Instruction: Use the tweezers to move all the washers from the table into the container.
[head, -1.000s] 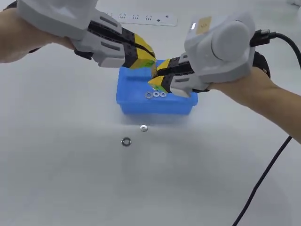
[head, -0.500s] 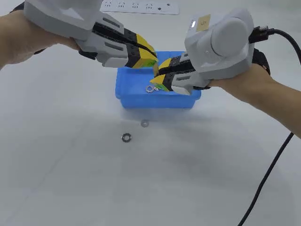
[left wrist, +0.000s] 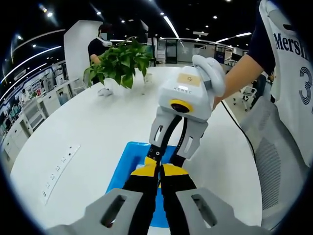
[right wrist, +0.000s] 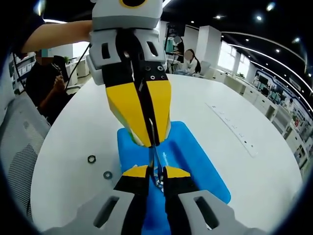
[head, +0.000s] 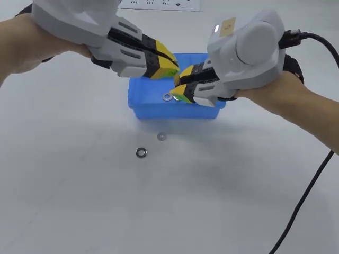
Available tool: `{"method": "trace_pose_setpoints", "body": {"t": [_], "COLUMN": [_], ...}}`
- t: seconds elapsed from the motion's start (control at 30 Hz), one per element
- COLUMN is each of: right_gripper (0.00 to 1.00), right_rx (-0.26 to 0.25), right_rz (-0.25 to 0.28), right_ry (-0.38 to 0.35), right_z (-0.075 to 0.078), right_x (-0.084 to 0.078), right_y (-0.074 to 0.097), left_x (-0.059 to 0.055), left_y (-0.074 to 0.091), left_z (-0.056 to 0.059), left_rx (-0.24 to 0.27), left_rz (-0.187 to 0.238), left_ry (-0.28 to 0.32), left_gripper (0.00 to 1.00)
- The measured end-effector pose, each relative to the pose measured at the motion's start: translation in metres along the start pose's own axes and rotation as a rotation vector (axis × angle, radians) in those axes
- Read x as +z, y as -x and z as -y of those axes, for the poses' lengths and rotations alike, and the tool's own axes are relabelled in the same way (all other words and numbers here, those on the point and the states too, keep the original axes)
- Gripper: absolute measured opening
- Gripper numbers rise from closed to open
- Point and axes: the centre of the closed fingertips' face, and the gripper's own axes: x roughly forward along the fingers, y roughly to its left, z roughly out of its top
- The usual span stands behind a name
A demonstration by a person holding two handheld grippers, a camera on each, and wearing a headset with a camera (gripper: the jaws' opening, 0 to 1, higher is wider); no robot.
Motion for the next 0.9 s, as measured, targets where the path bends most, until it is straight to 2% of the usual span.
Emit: {"method": "trace_pose_setpoints", "body": {"t": [0.23,0.37,0.47,0.57,0.9], "right_gripper": [0.12,0.12,0.12,0.12,0.11], "right_rx": [-0.001,-0.003,0.0,0.004,0.011], "right_rz": [0.012,0.021,0.027,0.023,0.031], "right_ry": [0.022,0.041,0.054,0.113,0.162], "right_z": [0.0,-0.004,-0.011,-0.022,-0.048], "right_x": [0.01,0.018,0.023,0.03,0.048], "right_y": [0.007,0.014,0.019,0.025,0.041], "left_x": [0.009,0.017,0.022,0.027,0.039], "left_y": [0.008,0.015,0.02,0.026,0.046], "left_z": [0.002,0.007,0.015,0.027,0.052], "left_rx": [0.013,0.017,0.023,0.031,0.046], "left_rz": [0.006,0.013,0.013,0.013,0.033], "left_ry": [-0.024,-0.038,-0.056,-0.071,-0.075], "left_gripper": [0.05,0.05,0.05,0.05,0.06]}}
